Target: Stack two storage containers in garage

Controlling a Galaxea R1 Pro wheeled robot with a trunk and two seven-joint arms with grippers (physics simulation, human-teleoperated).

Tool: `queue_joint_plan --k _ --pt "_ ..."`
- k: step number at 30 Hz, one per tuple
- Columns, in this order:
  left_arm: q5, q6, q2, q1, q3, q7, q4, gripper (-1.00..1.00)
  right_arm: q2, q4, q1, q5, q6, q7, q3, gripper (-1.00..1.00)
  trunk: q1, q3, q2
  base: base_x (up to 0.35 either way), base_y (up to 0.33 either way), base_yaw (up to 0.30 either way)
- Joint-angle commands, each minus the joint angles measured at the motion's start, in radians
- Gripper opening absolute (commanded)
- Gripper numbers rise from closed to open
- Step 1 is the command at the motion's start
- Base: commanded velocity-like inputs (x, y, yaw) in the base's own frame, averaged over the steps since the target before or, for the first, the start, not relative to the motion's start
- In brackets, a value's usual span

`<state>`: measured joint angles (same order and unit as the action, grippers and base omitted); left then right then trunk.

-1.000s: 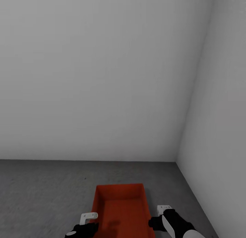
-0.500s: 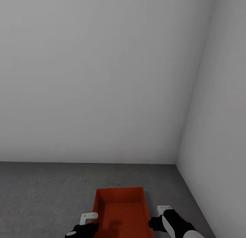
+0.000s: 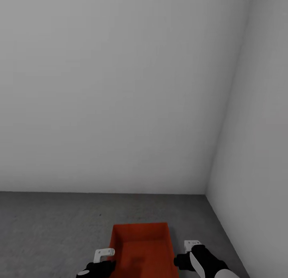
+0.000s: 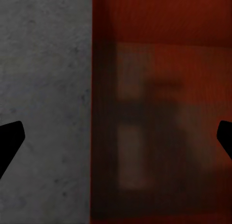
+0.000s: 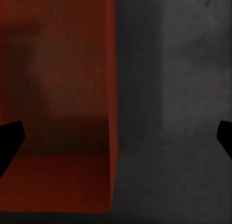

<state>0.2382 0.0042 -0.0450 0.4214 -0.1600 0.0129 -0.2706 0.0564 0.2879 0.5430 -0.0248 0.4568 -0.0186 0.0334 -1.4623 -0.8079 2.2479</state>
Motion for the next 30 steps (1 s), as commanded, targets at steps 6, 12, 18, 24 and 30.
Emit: queue_joint_plan --k 6,12,18,24,30 --pt "0.010 0.000 0.001 0.000 -0.007 0.001 0.001 1.00 0.000 0.002 0.000 -0.003 0.005 -0.001 0.004 1.00 0.023 0.018 -0.042 0.000 0.000 0.000" --pt "0.010 0.000 0.000 -0.001 -0.007 0.000 0.007 1.00 0.001 0.002 0.000 -0.003 0.005 -0.001 0.004 1.00 0.046 0.037 -0.084 0.000 0.000 0.000" --pt "0.010 0.000 -0.002 -0.001 -0.007 0.003 0.010 1.00 0.004 0.002 0.000 -0.002 0.005 -0.001 0.004 1.00 0.069 0.055 -0.126 0.000 0.000 0.000" --pt "0.010 0.000 -0.001 -0.001 -0.007 0.002 0.010 1.00 0.003 0.002 0.000 -0.001 0.005 -0.001 0.006 1.00 0.092 0.074 -0.168 0.000 0.000 0.000" --pt "0.010 0.000 -0.001 -0.001 -0.006 0.002 0.010 1.00 0.003 0.002 0.000 0.000 0.005 -0.001 0.006 1.00 0.115 0.093 -0.210 0.000 0.000 0.000"
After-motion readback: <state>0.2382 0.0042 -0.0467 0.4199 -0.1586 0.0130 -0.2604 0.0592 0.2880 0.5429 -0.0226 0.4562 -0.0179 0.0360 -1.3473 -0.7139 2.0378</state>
